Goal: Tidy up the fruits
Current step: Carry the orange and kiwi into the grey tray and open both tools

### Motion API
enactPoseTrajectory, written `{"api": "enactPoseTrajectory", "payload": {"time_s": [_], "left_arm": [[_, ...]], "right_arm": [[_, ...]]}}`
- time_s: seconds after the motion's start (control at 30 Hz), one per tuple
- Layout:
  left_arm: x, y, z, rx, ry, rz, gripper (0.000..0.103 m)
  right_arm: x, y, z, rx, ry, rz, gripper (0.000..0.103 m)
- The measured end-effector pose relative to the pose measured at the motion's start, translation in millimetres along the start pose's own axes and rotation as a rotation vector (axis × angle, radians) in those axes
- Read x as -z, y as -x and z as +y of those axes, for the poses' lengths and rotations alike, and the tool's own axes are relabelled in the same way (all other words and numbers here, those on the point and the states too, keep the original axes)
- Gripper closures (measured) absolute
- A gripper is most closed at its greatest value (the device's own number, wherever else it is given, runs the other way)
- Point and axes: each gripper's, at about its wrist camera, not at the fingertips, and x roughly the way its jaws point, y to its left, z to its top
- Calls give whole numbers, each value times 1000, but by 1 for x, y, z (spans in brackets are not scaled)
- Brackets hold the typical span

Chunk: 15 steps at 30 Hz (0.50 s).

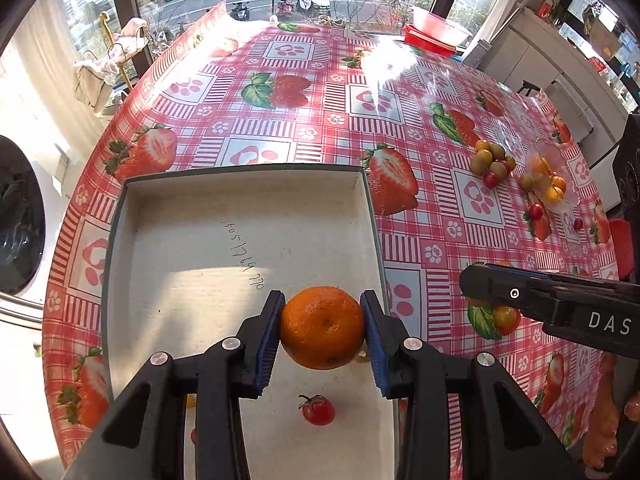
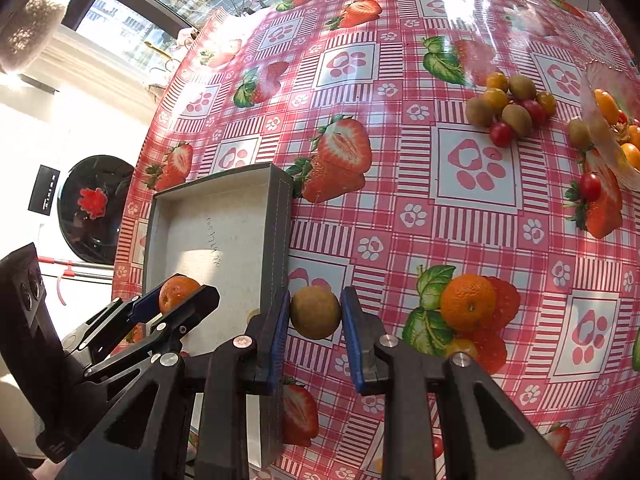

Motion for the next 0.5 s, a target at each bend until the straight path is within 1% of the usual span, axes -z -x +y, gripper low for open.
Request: {"api": "enactPoseTrajectory", "payload": {"time_s": [0.27, 0.37, 0.5], "left_arm": [[12, 1, 47, -60, 56, 3, 62], [14, -3, 62, -88, 73, 8, 62], [12, -10, 78, -103, 92, 15, 62]], "right_arm": [[-1, -23, 48, -18, 79, 41, 75], [-2, -32, 61, -17, 105, 53, 75], [-5, -43, 73, -12, 132, 66, 75]]}}
